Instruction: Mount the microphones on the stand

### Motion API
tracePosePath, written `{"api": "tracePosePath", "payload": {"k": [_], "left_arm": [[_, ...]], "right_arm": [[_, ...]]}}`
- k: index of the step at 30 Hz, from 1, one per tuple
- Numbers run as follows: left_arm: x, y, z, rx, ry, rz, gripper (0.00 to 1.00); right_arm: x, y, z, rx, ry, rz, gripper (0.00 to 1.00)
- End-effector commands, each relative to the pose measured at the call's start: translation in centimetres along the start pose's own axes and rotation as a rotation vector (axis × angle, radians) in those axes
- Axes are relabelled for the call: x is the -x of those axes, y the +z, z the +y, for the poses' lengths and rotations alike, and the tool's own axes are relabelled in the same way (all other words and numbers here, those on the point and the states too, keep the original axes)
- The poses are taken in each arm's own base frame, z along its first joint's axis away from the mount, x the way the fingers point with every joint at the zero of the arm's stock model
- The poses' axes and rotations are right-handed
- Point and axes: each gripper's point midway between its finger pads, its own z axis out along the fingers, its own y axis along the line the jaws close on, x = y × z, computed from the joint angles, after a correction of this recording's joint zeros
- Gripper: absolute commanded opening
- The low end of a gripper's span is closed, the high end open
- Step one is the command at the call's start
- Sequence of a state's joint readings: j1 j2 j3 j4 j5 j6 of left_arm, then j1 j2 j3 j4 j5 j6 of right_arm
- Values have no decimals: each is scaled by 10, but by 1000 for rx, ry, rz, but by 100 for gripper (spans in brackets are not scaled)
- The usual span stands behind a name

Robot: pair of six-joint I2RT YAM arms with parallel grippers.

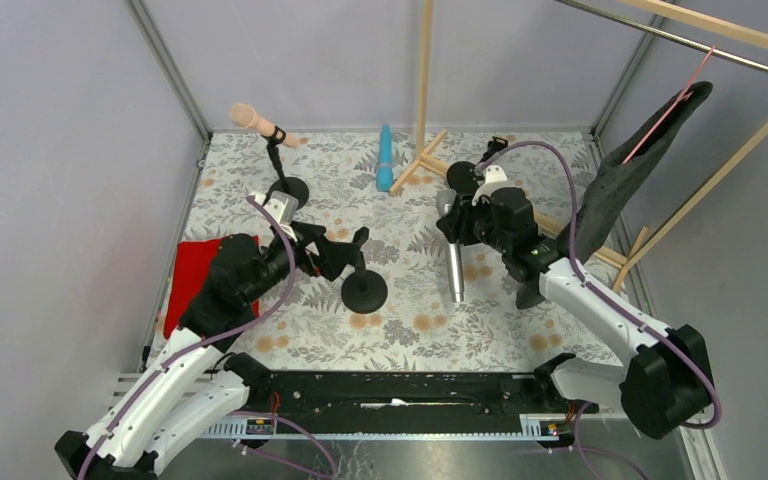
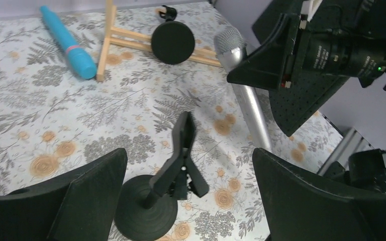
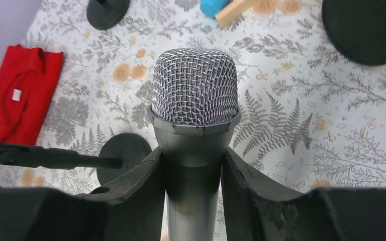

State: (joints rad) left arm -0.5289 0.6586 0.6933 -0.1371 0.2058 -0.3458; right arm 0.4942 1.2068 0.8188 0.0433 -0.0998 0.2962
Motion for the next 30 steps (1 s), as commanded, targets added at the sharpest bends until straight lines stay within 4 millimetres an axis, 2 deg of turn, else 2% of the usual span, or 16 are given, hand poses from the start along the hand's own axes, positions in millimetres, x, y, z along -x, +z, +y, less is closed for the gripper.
{"api": "tracePosePath", "payload": {"k": [1, 6, 12, 15, 24, 30], "left_arm": [[11, 5, -23, -97, 67, -46, 99], [-11, 13, -12, -26, 84, 15, 99], [-18, 11, 7, 75, 121, 29, 99], [-21, 13, 7, 74, 123, 42, 99], [-37, 18, 0, 69, 124, 82, 92], [-50, 20, 0, 93, 133, 113, 81]], "right_arm": [[34, -12, 17, 76, -9, -140, 0], [56, -23, 24, 111, 1, -287, 0], [90, -57, 65, 362, -126, -578, 0], [100, -64, 72, 387, -170, -618, 0], [97, -58, 66, 349, -199, -599, 0], [94, -56, 64, 347, -198, -600, 0]]}}
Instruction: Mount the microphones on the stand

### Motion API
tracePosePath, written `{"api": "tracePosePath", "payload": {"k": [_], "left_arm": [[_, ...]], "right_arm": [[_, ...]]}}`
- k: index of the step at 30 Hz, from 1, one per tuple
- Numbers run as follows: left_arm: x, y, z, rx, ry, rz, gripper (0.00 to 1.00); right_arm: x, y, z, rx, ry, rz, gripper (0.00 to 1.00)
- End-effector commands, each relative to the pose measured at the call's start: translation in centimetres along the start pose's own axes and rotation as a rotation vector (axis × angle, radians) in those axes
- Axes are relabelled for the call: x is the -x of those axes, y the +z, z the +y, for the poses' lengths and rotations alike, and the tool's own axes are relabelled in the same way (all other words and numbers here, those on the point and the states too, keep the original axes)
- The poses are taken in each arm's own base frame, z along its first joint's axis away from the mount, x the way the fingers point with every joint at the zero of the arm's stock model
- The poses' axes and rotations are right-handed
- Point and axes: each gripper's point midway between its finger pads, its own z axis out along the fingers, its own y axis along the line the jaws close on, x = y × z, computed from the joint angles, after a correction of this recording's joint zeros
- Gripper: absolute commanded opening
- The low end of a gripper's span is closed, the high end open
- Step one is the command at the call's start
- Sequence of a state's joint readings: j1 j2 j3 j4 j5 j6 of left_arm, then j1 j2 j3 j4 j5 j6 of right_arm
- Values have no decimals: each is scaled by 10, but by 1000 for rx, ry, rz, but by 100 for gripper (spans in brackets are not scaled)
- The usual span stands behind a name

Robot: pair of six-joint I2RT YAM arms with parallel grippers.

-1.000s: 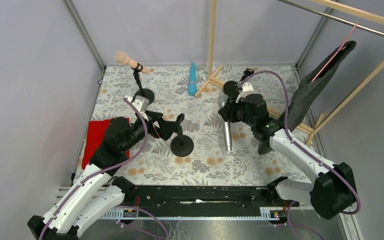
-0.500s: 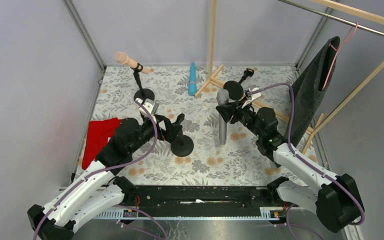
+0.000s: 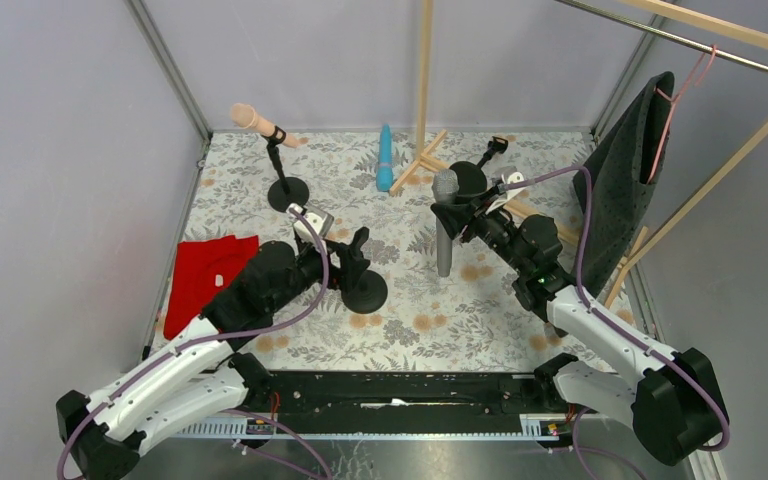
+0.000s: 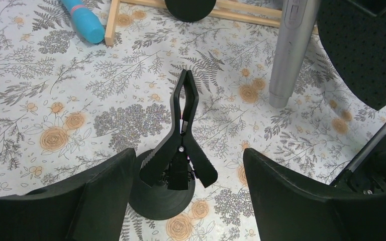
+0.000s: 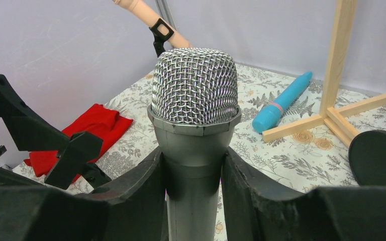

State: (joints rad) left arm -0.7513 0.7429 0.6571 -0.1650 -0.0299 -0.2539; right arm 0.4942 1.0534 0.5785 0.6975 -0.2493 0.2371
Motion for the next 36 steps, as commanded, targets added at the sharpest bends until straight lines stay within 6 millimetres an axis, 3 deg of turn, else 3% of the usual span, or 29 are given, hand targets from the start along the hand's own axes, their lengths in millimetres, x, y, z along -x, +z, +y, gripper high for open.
{"api": "tracePosePath", "payload": {"k": [1, 13, 23, 36], "left_arm": [[2, 4, 3, 42, 14, -18, 79], [-2, 9, 3, 82, 48, 10, 57], [0, 7, 11, 124, 77, 4, 51], [0, 1, -5, 10, 166, 4, 53]], "right_arm": [[31, 1, 8, 36, -50, -109, 0], [24, 0, 7, 32, -42, -98, 0], [33, -2, 12, 60, -74, -134, 0], [47, -1, 62, 369, -245, -181, 0]]}}
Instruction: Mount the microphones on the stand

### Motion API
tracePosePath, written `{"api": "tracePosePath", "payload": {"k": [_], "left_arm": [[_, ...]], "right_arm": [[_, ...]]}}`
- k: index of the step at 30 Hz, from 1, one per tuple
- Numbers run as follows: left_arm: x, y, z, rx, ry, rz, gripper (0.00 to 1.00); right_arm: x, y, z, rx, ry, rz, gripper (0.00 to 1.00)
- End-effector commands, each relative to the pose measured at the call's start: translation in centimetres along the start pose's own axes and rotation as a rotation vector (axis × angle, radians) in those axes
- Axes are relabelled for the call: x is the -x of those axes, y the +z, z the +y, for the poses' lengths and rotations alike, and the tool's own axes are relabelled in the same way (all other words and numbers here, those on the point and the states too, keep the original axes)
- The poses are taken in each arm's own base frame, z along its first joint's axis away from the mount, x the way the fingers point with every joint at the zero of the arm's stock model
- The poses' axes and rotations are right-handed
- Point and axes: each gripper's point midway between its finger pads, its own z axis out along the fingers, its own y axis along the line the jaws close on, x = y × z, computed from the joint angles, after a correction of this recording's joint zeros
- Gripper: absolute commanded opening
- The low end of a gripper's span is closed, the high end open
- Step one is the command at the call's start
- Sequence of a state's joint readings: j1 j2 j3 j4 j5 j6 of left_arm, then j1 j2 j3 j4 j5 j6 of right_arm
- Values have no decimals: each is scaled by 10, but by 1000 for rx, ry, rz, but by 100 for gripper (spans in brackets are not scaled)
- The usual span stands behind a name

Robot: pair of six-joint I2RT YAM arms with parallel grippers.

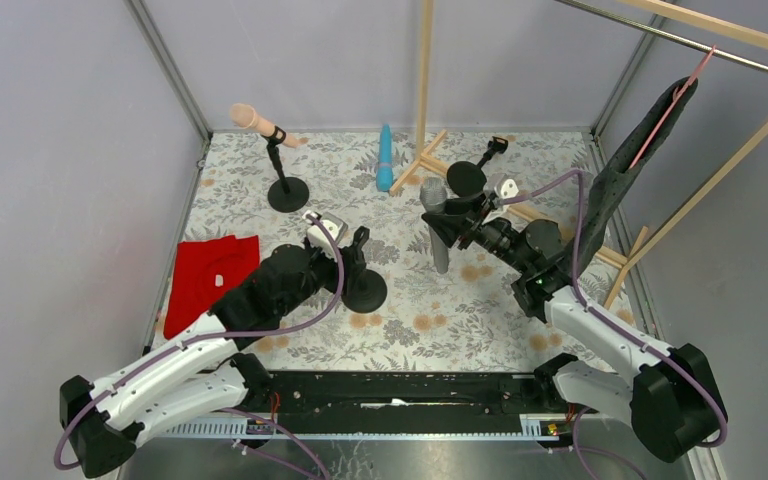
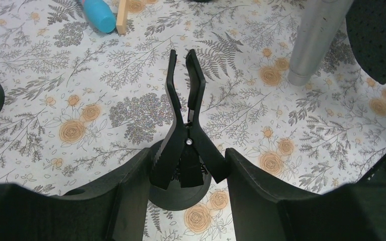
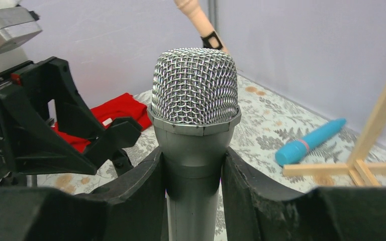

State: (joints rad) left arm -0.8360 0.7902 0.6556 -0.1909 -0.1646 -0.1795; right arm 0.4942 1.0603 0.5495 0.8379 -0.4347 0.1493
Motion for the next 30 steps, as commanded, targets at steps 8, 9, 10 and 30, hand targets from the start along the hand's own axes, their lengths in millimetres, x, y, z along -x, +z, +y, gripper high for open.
{"api": "tracePosePath", "payload": {"k": [8, 9, 10, 30], "left_arm": [[6, -13, -35, -242, 161, -9, 53], [3, -13, -38, -259, 169, -1, 53], [1, -14, -40, -272, 171, 7, 52], [7, -20, -56, -374, 212, 36, 46]], "right_arm": [[64, 29, 54, 404, -172, -219, 0], [65, 29, 61, 454, -178, -230, 0], [68, 29, 66, 494, -181, -246, 0], [73, 37, 102, 763, -254, -287, 0]]}}
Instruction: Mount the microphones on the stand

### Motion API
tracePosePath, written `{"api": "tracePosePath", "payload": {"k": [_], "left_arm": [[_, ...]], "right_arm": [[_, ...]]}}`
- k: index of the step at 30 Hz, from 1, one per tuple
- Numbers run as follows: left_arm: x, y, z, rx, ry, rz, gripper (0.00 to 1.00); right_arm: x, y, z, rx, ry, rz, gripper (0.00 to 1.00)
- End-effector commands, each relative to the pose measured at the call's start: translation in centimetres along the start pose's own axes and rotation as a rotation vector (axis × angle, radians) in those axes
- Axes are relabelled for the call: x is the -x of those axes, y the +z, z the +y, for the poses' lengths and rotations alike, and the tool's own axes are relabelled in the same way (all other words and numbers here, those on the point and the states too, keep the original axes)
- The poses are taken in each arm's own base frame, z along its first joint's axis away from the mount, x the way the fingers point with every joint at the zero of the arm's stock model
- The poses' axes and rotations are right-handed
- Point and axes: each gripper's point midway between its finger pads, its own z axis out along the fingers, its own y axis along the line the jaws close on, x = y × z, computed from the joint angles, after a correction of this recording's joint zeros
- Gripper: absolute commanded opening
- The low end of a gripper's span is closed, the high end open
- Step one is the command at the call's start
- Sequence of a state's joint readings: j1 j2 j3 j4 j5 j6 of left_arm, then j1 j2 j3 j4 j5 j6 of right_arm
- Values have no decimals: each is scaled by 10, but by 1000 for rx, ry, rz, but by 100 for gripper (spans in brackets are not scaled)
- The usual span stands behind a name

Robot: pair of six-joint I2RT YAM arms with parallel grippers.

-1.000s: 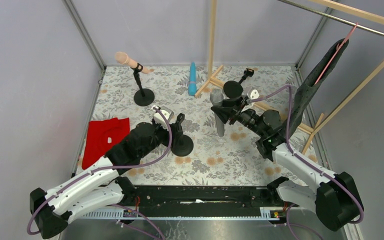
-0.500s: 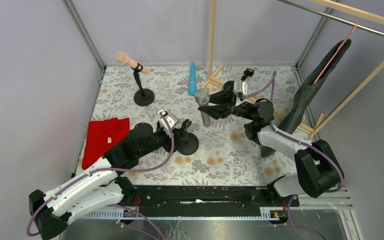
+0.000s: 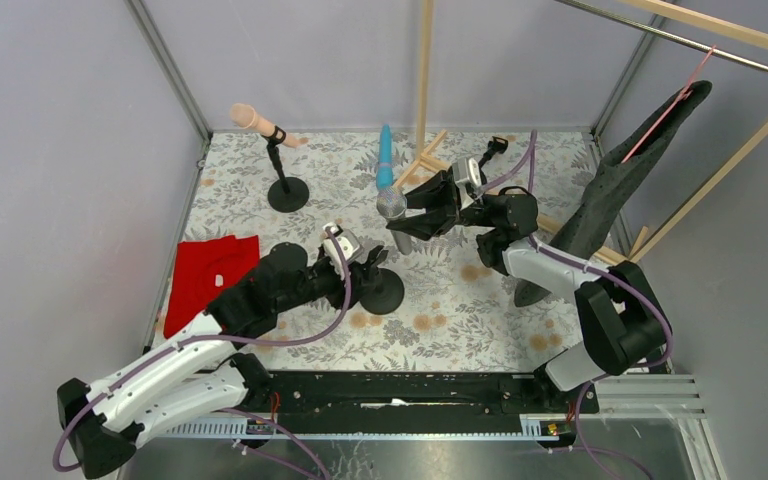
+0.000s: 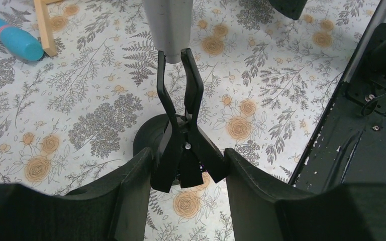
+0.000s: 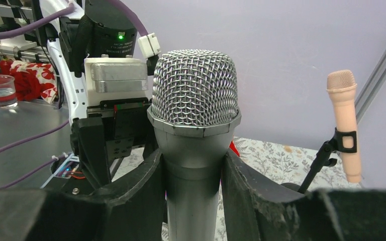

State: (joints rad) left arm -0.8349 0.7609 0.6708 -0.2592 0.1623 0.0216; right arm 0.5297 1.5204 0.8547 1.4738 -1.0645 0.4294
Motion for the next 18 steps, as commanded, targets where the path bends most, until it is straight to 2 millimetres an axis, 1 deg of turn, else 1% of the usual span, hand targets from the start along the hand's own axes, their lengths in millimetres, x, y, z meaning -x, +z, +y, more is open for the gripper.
{"api": "tracePosePath", "payload": {"k": [1, 3, 4, 8, 10, 11, 12, 15, 18], "left_arm": [[22, 2, -6, -43, 17, -7, 50], [22, 6, -3, -31, 16, 12, 57], [24, 7, -2, -25, 16, 13, 62], [30, 12, 2, -3, 12, -8, 73], [32, 13, 7, 24, 1, -25, 76], [34, 13, 9, 39, -8, -35, 79], [35, 14, 12, 55, -11, -45, 84], [41, 14, 16, 97, -96, -104, 93], [50, 12, 22, 141, -187, -187, 99]], "right_arm": [[40, 4, 9, 35, -232, -64, 0], [38, 1, 4, -7, -244, -48, 0], [37, 0, 1, -38, -252, -38, 0], [27, -11, -19, -176, -310, 62, 0], [25, -18, -27, -237, -328, 118, 0], [20, -22, -30, -255, -331, 154, 0], [19, -24, -31, -268, -336, 170, 0], [18, -27, -29, -273, -340, 195, 0], [20, -29, -32, -306, -330, 195, 0]]}}
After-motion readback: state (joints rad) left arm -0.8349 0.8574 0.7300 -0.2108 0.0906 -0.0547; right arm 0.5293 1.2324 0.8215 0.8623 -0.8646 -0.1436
